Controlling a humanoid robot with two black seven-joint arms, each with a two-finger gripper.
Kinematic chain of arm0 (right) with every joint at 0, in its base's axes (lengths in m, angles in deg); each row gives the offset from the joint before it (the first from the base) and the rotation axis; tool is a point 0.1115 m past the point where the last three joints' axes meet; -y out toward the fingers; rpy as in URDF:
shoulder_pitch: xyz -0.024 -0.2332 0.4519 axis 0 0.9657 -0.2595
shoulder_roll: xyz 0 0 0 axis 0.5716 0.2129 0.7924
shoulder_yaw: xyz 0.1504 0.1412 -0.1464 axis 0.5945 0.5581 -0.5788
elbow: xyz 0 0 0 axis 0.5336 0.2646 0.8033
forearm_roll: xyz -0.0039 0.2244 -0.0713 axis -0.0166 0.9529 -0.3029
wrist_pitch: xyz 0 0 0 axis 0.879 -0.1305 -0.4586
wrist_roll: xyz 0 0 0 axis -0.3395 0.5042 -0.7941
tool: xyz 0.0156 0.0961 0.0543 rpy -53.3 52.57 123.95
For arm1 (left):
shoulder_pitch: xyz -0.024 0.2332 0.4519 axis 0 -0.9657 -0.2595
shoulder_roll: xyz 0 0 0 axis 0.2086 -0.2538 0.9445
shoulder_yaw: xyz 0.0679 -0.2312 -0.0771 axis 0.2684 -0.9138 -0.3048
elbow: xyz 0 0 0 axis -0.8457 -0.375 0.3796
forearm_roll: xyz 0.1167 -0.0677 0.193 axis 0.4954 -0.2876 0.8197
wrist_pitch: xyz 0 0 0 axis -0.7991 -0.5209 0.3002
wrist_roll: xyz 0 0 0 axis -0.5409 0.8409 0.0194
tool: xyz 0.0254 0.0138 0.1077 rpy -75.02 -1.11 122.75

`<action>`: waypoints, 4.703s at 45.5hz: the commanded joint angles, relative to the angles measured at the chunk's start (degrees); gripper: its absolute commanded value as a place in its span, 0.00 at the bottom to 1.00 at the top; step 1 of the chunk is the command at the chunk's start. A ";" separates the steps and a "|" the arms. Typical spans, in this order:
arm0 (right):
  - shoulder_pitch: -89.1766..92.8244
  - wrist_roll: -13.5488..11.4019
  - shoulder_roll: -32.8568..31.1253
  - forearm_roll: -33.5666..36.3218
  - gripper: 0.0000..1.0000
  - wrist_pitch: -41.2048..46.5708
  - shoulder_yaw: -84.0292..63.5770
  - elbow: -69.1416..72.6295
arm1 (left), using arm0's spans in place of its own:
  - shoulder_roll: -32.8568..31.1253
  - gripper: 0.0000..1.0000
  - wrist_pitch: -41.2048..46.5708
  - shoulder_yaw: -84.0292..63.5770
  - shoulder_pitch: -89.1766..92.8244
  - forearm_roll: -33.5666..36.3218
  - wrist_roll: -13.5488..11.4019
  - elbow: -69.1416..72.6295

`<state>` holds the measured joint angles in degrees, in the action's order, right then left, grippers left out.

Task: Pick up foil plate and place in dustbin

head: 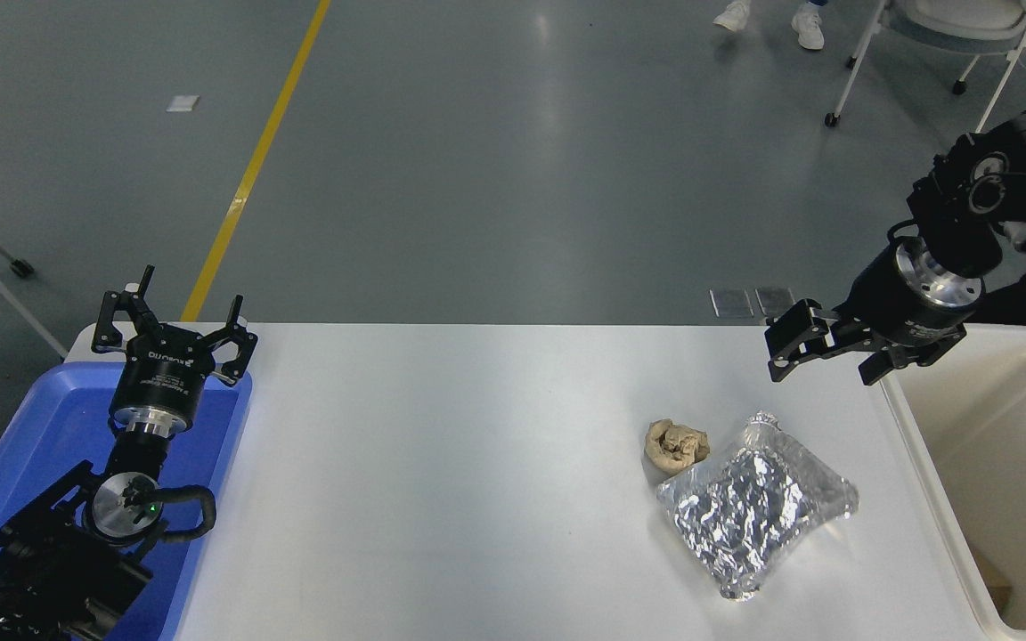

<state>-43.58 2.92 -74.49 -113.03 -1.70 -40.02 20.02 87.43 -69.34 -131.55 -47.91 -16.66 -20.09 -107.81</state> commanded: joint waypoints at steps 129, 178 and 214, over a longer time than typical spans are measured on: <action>-40.42 5.14 -5.03 2.65 0.00 0.10 -23.75 13.47 | 0.00 1.00 -0.16 0.08 0.00 0.09 0.09 -0.08; -23.55 11.20 -24.09 -20.72 0.00 0.10 -19.45 -4.72 | 0.00 1.00 -0.16 0.08 0.00 0.09 0.00 -0.08; 44.30 13.05 -17.51 -22.31 0.00 -30.12 16.76 -39.96 | 0.00 1.00 -0.07 0.00 0.00 0.00 0.00 0.00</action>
<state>-19.73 15.93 -98.00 -135.20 -24.26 -37.37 -7.89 87.42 -69.49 -131.48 -47.92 -16.64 -20.09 -107.81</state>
